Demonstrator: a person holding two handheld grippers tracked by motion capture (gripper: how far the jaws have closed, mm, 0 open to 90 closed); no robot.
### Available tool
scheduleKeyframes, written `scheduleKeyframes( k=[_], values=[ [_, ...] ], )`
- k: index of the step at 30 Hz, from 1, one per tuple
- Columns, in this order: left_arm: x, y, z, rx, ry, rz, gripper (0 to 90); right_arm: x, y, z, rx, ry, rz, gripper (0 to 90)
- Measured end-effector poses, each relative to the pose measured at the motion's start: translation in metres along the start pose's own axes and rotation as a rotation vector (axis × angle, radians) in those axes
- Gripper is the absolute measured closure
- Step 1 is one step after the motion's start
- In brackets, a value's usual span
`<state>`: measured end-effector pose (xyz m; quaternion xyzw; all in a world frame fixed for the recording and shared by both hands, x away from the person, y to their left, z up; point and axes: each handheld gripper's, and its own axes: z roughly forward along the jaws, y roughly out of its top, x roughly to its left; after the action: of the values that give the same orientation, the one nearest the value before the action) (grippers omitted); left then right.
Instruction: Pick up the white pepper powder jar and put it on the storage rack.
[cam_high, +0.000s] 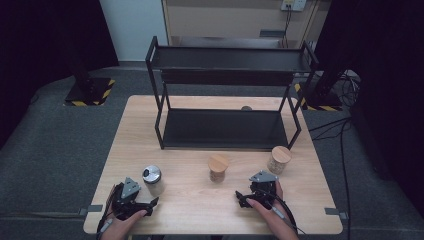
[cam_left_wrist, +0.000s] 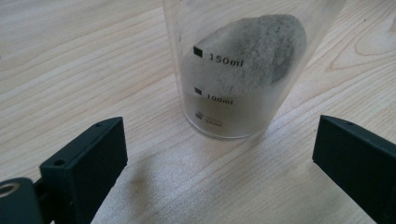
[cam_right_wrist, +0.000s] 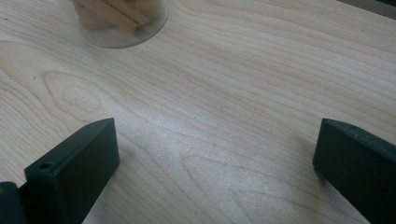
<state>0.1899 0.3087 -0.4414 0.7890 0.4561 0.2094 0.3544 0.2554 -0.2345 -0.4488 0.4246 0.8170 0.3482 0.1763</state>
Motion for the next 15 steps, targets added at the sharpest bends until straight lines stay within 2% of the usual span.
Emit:
scheduleKeyframes(
  k=[15],
  values=[
    [-0.0037,0.0043,-0.0066,-0.024,-0.010,0.021,3.0,0.0000,0.0000,0.0000,0.000,0.000,0.000,0.5]
  ],
)
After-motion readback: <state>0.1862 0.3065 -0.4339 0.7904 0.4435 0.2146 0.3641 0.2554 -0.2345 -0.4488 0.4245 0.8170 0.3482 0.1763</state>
